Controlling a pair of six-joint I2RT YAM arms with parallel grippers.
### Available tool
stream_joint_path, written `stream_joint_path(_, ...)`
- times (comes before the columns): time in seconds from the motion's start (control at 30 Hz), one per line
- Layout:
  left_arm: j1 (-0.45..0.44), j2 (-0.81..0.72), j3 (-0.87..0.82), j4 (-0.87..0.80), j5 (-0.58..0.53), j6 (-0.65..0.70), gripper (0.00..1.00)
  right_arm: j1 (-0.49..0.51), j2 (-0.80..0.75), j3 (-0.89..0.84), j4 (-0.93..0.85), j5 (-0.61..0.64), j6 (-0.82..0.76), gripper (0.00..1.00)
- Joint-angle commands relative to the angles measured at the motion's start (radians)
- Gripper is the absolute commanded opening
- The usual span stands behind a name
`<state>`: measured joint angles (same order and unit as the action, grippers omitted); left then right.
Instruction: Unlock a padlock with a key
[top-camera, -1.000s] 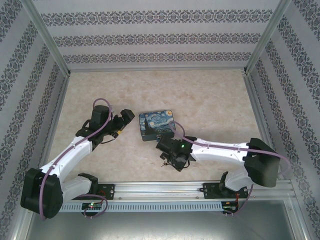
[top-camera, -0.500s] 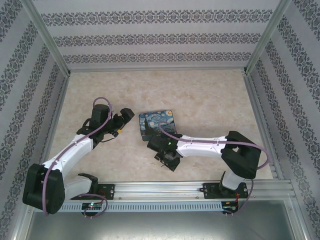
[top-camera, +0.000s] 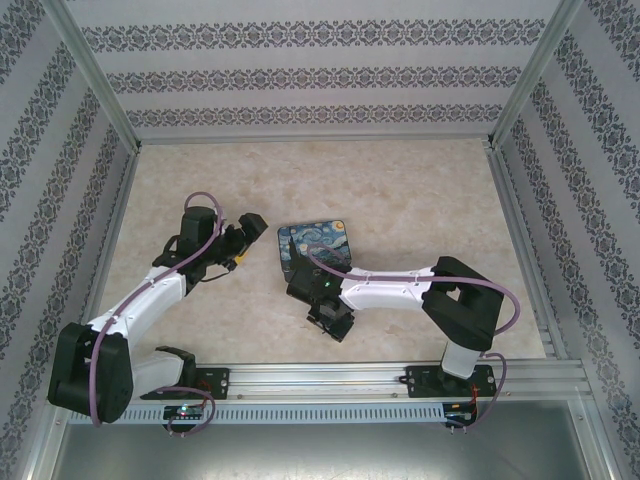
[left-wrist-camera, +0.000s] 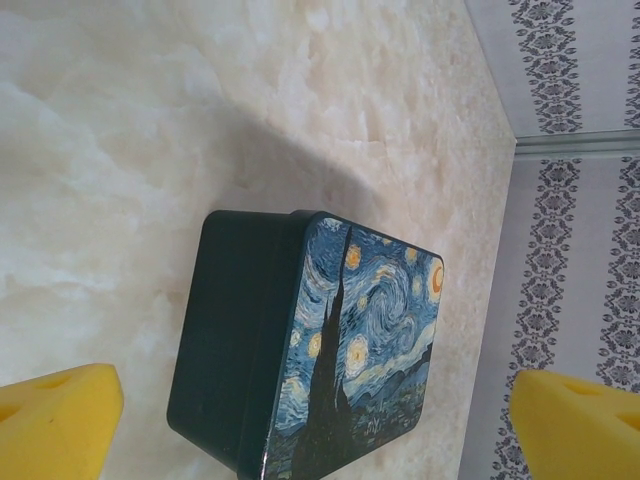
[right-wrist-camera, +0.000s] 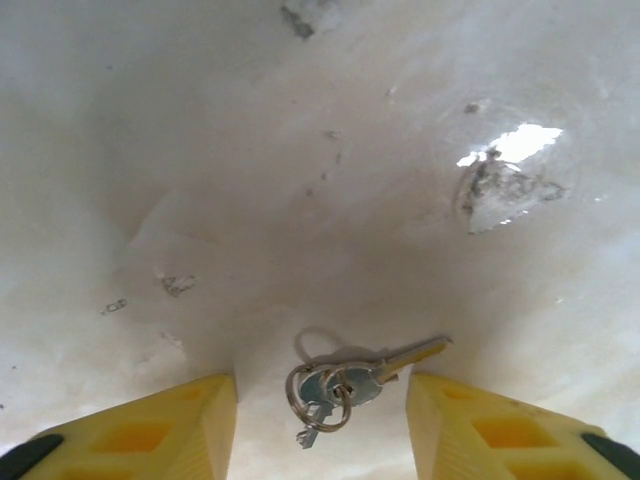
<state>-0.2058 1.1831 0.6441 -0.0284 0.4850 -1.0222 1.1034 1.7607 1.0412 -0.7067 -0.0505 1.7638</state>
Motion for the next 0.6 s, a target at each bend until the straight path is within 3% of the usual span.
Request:
stream_joint_path(0.0, 0.018, 0.004, -0.001, 0.035, 0.026, 0.002, 0.99, -0.003, 0.031, -0.001, -0.017, -0.014, 0.013, 0.45)
stream_joint_path(0.57, 0.020, -0.023, -0.002, 0.001, 0.026, 0.007, 1.00, -0.030, -0.010, -0.088, 0.035, 0.001, -0.052, 0.00)
